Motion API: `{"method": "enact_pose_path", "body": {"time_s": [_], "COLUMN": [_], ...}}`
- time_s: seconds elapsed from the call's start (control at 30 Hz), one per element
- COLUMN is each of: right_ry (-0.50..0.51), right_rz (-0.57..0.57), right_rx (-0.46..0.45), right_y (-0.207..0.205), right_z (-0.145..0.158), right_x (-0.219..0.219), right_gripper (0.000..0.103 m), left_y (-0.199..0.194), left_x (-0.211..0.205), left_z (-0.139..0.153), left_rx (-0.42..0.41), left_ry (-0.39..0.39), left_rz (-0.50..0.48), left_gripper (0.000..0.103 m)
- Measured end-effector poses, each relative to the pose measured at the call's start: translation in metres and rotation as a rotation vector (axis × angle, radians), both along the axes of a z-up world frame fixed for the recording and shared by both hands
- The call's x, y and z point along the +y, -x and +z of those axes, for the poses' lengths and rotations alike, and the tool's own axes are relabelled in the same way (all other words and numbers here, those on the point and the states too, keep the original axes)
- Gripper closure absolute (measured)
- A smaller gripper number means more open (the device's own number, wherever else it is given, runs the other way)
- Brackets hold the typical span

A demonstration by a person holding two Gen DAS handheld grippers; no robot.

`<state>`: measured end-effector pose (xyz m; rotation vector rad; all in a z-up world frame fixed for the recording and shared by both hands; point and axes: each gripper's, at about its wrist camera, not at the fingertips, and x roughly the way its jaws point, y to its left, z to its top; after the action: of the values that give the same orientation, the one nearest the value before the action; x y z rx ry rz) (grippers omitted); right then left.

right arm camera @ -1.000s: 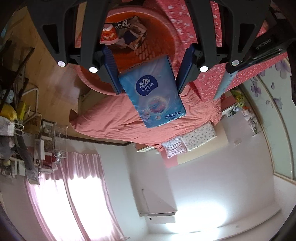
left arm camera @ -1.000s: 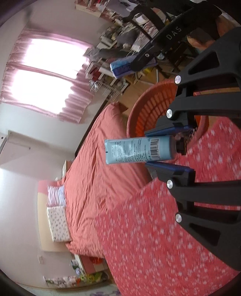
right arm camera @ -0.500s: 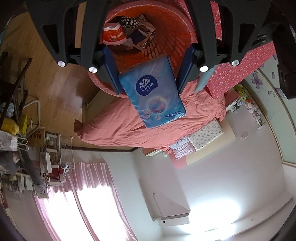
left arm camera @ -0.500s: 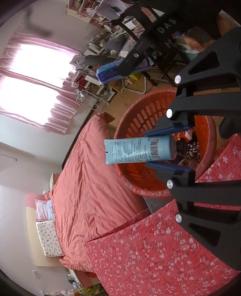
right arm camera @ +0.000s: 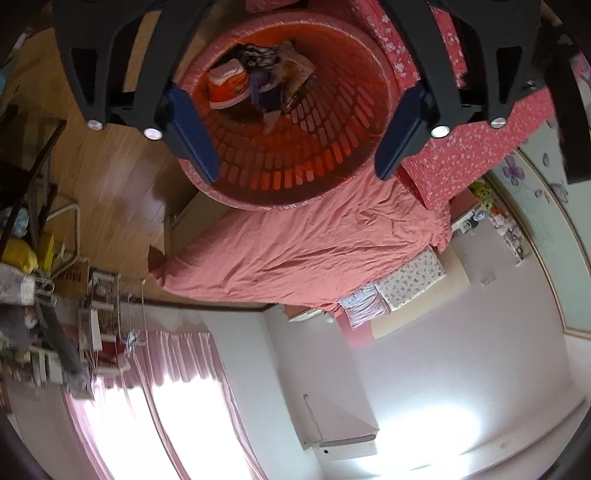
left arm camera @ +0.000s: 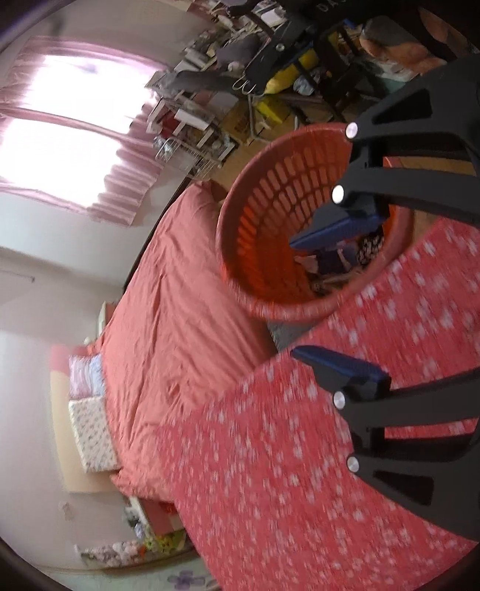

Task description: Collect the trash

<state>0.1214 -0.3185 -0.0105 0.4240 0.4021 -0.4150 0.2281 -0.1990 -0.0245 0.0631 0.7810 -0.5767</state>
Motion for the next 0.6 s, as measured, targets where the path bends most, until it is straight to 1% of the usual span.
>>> {"method": "enact_pose_path", "body": {"time_s": [0.07,0.13,0.17,0.23,0.3,0.33,0.43,0.5,0.6], "right_ry": [0.04,0.096,0.125,0.217,0.306,0.33,0.407,0.434,0.421], "right_rz": [-0.005,-0.017,-0.022,-0.04,-0.047,-0.047,-0.065,-0.072,-0.09], "right_rx": [-0.002,-0.004,-0.005,0.008,0.03,0.035,0.039,0.033,0.028], "right_y": [0.005,0.013,0.016,0.023,0.031,0.034,0.049,0.06,0.077], "right_z": [0.007,0.015,0.018,0.025,0.031,0.032,0.037,0.038,0.04], "right_x": [0.011,0.022,0.029,0.047,0.068,0.074,0.096,0.106,0.116], "right_gripper": [0.009,0.003,0.002,0.002,0.002,0.002,0.002,0.002,0.002], "left_y": [0.009,0.021,0.031,0.047,0.061,0.068,0.092,0.109,0.131], "left_x": [0.017,0.035,0.047,0.066,0.081,0.088,0.115,0.131,0.152], "left_z": [0.008,0.017,0.021,0.027,0.036,0.039,0.049,0.051,0.052], "left_rx": [-0.033,-0.071,-0.099,-0.142,-0.178,-0.194,-0.245,-0.282,-0.317], "left_ry": [-0.003,-0.004,-0.007,-0.011,-0.018,-0.019,-0.037,-0.063,-0.088], "left_rz": [0.026,0.059,0.088,0.125,0.167,0.188,0.262,0.329,0.413], "left_gripper": [0.04,0.027,0.024,0.013,0.007,0.004,0.004,0.004,0.004]}}
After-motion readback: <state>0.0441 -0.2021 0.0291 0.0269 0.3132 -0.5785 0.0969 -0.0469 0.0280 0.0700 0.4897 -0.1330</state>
